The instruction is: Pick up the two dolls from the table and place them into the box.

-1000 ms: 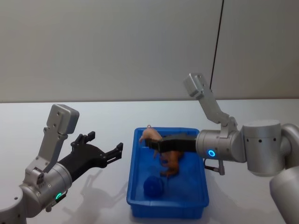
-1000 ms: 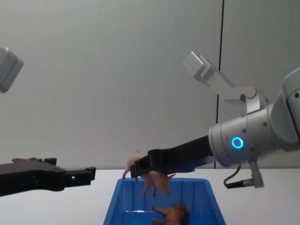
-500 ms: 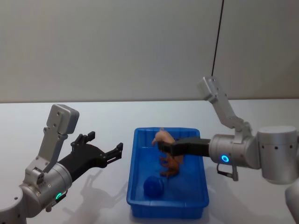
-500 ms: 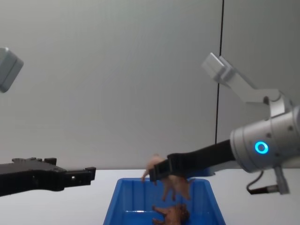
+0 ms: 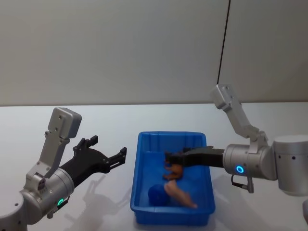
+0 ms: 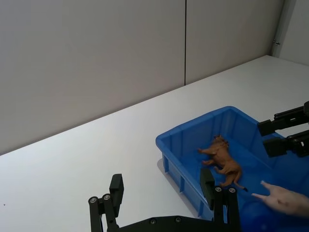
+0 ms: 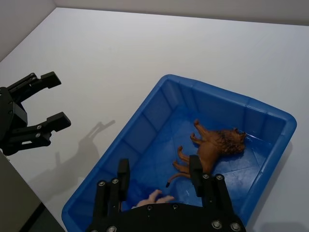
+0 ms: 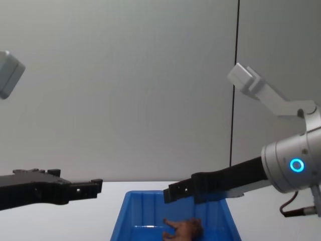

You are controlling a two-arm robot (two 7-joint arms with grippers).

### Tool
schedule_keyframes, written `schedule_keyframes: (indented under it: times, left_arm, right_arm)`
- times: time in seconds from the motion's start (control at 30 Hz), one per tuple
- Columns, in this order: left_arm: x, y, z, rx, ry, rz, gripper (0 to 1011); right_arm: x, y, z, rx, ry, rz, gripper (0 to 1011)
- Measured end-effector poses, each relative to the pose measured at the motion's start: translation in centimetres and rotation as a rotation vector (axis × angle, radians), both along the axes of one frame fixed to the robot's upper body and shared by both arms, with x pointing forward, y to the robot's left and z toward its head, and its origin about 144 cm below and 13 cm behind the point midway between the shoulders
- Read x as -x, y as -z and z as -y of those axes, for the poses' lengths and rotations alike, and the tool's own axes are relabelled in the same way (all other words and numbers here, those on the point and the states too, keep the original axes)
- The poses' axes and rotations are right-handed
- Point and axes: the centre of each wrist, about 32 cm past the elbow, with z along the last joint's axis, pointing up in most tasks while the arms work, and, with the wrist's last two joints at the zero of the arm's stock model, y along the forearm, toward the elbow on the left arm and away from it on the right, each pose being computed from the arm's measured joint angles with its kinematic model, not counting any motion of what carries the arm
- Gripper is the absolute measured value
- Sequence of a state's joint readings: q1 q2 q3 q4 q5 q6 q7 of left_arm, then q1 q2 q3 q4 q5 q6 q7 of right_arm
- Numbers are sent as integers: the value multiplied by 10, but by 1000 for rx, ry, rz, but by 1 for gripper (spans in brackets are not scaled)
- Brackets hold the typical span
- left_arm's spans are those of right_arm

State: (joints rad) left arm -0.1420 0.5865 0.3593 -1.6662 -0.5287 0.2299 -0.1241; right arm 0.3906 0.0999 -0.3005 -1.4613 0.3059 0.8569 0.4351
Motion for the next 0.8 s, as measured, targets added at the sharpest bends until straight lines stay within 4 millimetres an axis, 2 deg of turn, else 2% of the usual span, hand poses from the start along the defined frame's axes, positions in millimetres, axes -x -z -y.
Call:
schedule_keyframes:
  times: [0.1,0.13,0.37,0.8]
  left_arm:
    - [0,0,0,0,0,0,1001]
    - [0,0,0,0,0,0,1001]
    - [0,0,0,0,0,0,1001]
    - [0,0,0,0,0,0,1001]
  right_arm:
    - [1,0,1,2,2,-2,805]
    - [1,0,1,2,2,-3,805]
    - [2,-1,3,-2,3,7,1001]
    - [8,-10,10,-58,14,131,1001]
